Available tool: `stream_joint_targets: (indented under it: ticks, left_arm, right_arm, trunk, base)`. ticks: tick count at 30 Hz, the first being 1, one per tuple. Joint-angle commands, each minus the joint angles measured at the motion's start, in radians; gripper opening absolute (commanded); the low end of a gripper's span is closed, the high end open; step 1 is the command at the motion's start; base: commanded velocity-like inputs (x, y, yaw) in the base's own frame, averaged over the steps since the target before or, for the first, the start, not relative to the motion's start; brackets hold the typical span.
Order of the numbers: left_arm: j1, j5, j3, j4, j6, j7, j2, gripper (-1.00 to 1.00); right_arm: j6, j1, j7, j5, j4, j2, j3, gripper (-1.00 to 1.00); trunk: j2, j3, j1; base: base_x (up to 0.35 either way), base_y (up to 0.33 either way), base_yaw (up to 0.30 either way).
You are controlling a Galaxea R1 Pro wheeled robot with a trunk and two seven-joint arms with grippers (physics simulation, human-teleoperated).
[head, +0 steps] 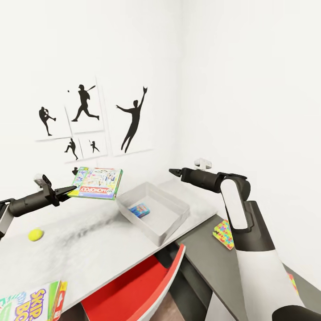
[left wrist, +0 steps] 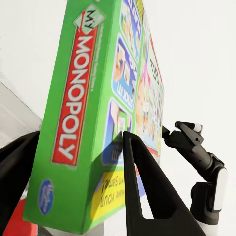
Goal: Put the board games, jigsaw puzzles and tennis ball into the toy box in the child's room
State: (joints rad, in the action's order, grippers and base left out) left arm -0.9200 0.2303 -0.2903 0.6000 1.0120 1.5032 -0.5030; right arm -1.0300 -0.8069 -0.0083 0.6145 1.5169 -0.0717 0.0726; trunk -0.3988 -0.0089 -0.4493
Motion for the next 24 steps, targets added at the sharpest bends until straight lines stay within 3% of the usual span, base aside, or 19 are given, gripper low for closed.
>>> stream_joint_targets:
  ticks: [1, 10, 24]
  left_arm:
    - [0.000, 0.001, 0.000, 0.000, 0.011, 0.003, 0.000, -1.00]
    - [0.000, 0.001, -0.001, 0.000, 0.010, 0.003, 0.003, -1.00]
    - [0.000, 0.001, -0.001, 0.000, 0.010, 0.005, 0.003, -1.00]
  right_arm:
    - [-0.004, -0.001, -0.001, 0.001, 0.000, 0.000, 0.000, 1.00]
    - [-0.004, -0.001, -0.001, 0.001, -0.001, 0.000, 0.000, 1.00]
    - [-0.004, -0.001, -0.001, 0.001, -0.001, 0.000, 0.000, 1.00]
  trunk:
    - [-0.001, -0.001, -0.001]
    - [-0.001, -0.001, -0.001]
    - [-0.001, -0.001, -0.001]
  base:
    - [0.131, 0.042, 0.000]
    - [0.178, 0.010, 0.000]
    - [0.043, 0.000, 0.000]
